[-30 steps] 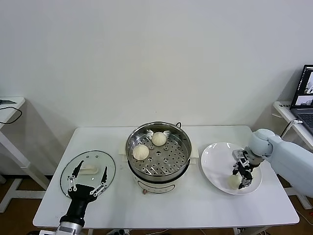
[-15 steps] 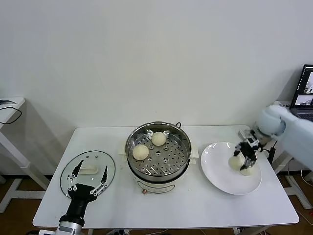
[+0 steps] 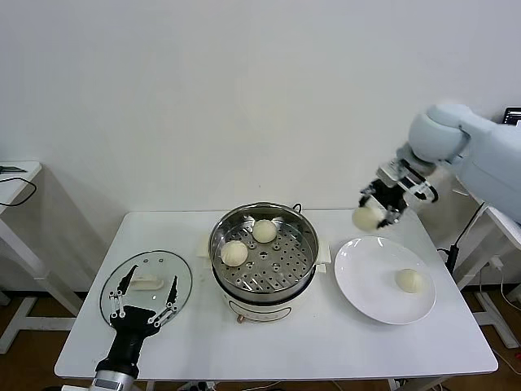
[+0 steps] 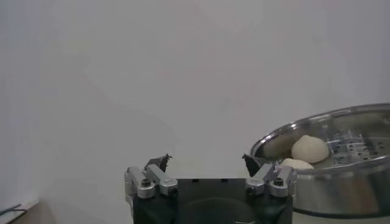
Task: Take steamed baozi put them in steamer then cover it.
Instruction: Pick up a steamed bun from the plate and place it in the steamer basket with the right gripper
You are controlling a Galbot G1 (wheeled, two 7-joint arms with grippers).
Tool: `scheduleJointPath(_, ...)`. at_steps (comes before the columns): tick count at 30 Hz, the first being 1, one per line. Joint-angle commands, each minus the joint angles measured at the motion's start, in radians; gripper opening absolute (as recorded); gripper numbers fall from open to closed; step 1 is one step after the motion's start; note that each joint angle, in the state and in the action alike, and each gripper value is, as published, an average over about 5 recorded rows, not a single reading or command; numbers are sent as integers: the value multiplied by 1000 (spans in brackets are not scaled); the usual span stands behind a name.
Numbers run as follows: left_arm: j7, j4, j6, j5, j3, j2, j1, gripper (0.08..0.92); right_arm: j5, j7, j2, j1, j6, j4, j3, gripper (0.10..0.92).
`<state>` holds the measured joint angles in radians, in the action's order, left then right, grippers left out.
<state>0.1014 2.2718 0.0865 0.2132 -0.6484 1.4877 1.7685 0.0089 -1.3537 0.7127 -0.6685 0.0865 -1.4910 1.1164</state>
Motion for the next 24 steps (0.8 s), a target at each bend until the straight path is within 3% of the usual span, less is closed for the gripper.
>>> scheduleJointPath(1,0,3,1,0,-3,0,0,823,-4,49,172,-156,233,-49,111,628)
scheduleJointPath(12,2,10,-4,-4,-10,0,-7,823,-102,176,343,-133,429,-21,170,628)
scheduleJointPath(24,6,-9,0,-14,-28,-3,-16,823,-155,209,414,-43,491,-7,188,628)
